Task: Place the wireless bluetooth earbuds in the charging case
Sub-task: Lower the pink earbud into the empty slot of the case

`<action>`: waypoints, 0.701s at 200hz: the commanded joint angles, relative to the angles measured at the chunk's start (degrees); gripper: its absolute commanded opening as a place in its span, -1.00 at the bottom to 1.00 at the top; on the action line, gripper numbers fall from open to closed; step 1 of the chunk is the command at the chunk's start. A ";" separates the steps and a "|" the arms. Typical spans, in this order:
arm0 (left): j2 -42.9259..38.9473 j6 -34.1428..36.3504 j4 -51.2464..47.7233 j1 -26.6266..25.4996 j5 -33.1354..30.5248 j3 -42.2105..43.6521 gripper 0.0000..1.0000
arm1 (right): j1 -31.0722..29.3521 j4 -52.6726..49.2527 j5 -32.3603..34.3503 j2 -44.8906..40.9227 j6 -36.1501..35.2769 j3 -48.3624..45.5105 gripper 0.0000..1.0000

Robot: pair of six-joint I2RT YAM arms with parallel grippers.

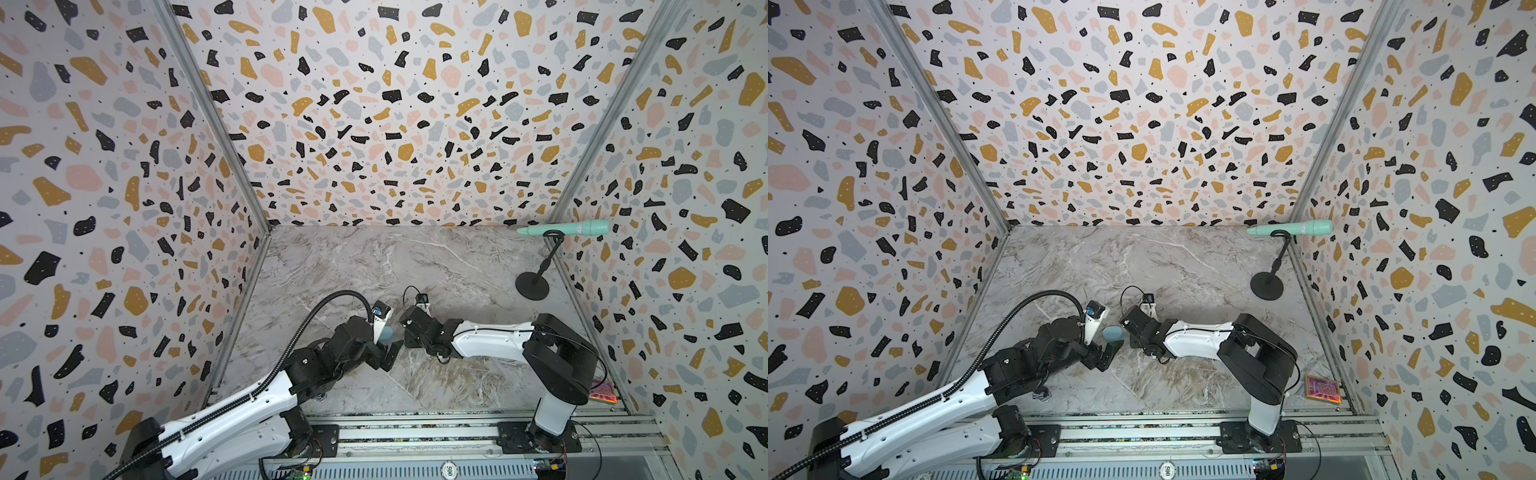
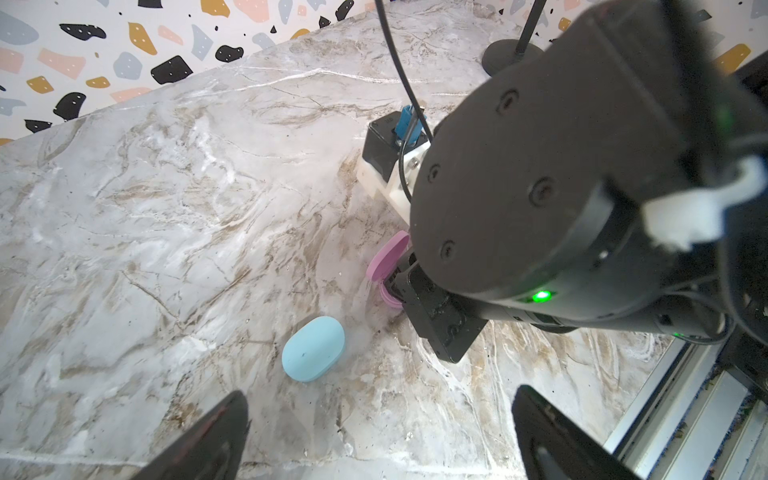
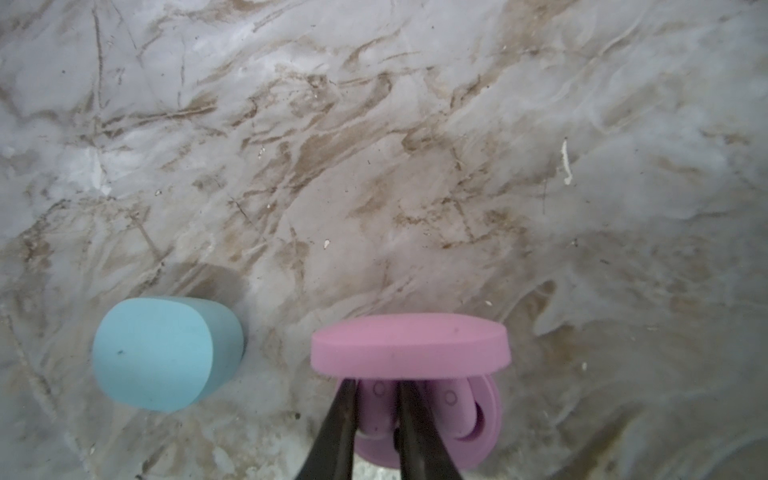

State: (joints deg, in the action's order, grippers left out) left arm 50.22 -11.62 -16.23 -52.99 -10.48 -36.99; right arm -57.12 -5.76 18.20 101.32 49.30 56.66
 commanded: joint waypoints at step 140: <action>-0.29 -0.25 1.59 0.26 0.46 0.36 1.00 | -0.59 -2.27 0.16 -1.43 0.74 2.73 -0.51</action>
State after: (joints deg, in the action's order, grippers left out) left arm 50.22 -11.62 -16.23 -52.99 -10.46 -36.99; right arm -57.34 -6.00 18.00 101.32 49.87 57.49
